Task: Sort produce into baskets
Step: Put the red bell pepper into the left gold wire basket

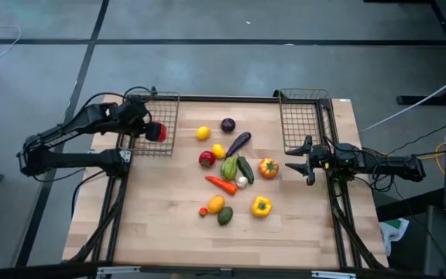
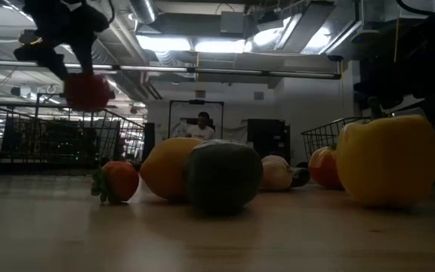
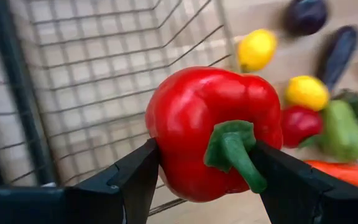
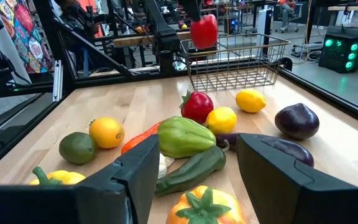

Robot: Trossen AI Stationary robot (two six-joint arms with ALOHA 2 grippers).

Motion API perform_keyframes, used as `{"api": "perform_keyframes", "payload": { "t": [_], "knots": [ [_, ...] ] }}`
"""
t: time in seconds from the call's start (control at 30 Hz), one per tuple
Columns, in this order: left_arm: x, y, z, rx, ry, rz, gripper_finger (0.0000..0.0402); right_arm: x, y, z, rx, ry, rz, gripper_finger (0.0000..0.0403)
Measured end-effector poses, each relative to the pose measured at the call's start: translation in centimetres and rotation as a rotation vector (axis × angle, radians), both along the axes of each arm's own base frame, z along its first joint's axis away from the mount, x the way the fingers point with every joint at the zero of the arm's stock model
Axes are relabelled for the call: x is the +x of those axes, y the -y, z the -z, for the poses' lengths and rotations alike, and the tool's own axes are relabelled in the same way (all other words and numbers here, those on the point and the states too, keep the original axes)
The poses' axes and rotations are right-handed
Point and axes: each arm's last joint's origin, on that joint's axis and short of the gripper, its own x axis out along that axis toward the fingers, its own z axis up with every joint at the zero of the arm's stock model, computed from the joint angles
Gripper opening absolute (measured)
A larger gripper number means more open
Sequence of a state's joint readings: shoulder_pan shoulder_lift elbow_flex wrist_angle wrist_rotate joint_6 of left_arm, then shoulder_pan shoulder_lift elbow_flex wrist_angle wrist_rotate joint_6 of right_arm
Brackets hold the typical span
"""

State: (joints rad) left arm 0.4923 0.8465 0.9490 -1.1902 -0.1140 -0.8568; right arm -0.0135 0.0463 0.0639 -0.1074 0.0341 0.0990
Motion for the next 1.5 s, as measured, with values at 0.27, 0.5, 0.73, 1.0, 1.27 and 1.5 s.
{"api": "perform_keyframes", "payload": {
  "t": [0.27,0.5,0.73,1.0,1.27,1.5],
  "knots": [
    [0.9,-0.5,2.9,-0.041,-0.083,-0.016,0.0237,0.0,0.0,0.0,0.000,0.000,0.000,0.0214],
    [1.5,-0.8,5.7,-0.064,-0.097,-0.020,0.0237,0.0,0.0,0.0,0.000,0.000,0.000,0.0214],
    [1.3,-0.7,7.3,-0.089,-0.113,-0.051,0.0237,0.0,0.0,0.0,0.000,0.000,0.000,0.0214],
    [1.2,-0.7,8.3,-0.097,-0.125,-0.055,0.0237,0.0,0.0,0.0,0.000,0.000,0.000,0.0214],
    [1.2,-0.7,8.7,-0.096,-0.127,-0.056,0.0237,0.0,0.0,0.0,0.000,0.000,0.000,0.0214],
    [1.2,-0.6,8.7,-0.100,-0.129,-0.013,0.0238,0.0,0.0,0.0,0.000,0.000,-0.001,0.0214]
  ]
}}
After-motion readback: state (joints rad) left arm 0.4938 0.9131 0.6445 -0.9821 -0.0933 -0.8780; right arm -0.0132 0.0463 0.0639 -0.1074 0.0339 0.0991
